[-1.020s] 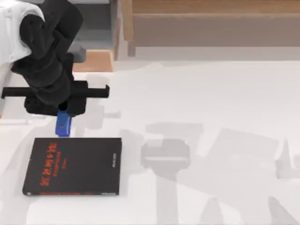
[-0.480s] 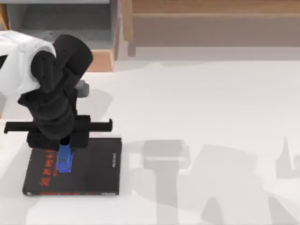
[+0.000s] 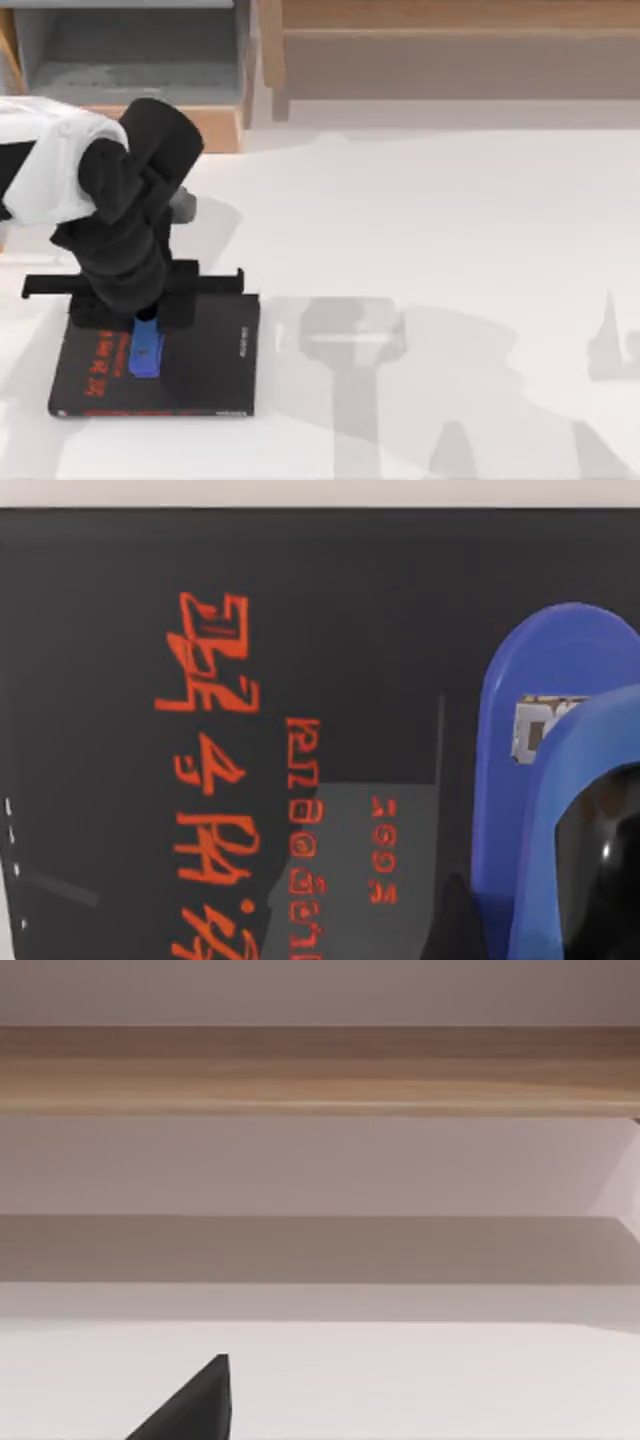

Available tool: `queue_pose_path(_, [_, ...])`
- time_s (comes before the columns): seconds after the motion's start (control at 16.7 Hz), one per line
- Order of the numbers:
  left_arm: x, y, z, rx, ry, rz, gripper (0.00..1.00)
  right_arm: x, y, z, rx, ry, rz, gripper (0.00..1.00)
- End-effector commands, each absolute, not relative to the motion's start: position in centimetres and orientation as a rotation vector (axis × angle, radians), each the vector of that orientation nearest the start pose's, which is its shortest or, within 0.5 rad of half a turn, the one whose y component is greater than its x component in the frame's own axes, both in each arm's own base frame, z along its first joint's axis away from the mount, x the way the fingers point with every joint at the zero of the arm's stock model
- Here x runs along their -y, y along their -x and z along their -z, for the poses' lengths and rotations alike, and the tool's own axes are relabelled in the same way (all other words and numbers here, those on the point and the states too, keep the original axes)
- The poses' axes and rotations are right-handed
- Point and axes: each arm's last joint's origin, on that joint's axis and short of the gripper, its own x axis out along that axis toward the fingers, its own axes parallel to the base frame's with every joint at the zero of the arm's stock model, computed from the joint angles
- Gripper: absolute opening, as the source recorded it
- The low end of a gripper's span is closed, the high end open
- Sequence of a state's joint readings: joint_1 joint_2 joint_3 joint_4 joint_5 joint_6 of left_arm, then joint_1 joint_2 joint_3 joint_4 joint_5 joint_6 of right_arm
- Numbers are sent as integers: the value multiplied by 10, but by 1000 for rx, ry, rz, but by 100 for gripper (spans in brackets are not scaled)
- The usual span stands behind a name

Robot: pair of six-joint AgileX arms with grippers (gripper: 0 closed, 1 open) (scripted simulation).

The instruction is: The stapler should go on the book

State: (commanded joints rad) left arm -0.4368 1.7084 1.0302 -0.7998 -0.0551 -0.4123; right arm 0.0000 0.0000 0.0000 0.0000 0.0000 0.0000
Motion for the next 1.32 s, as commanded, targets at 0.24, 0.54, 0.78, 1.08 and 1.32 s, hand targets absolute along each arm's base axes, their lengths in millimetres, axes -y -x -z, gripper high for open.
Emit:
queue_pose_path(0.24, [124, -273, -152, -1469, -25, 3, 0, 1, -106, -160, 0, 0, 0, 100])
queue_pose_path(0.54, [124, -273, -152, -1469, -25, 3, 38, 1, -106, -160, 0, 0, 0, 100])
queue_pose_path(0.78, [124, -273, -152, -1469, -25, 3, 68, 1, -106, -160, 0, 0, 0, 100])
queue_pose_path(1.08, [124, -273, -152, -1469, -25, 3, 100, 1, -106, -160, 0, 0, 0, 100])
queue_pose_path(1.32, [124, -273, -152, -1469, -25, 3, 100, 1, -106, -160, 0, 0, 0, 100])
